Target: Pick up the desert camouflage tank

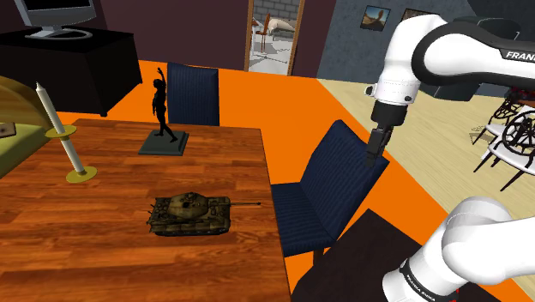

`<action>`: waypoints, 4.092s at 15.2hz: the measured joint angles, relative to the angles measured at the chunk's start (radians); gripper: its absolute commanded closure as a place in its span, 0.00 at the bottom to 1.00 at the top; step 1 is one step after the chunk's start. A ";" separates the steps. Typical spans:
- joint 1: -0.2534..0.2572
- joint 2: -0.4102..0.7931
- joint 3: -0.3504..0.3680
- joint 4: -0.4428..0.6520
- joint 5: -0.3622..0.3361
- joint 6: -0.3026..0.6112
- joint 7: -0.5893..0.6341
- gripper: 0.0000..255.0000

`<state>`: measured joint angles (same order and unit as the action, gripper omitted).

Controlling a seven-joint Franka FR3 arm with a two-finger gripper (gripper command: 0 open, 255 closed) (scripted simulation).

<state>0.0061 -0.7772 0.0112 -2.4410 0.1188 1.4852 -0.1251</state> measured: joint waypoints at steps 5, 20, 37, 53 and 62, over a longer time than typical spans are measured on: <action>0.028 0.083 0.023 -0.001 0.007 0.102 -0.034 0.00; 0.142 0.560 0.149 0.160 -0.013 0.517 -0.166 0.00; 0.286 1.121 0.254 0.585 -0.233 0.744 -0.197 0.00; 0.319 1.237 0.246 0.622 -0.285 0.831 -0.186 1.00; 0.314 1.210 0.252 0.635 -0.274 0.789 -0.194 1.00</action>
<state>0.3206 0.4325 0.2634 -1.8065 -0.1549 2.2744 -0.3189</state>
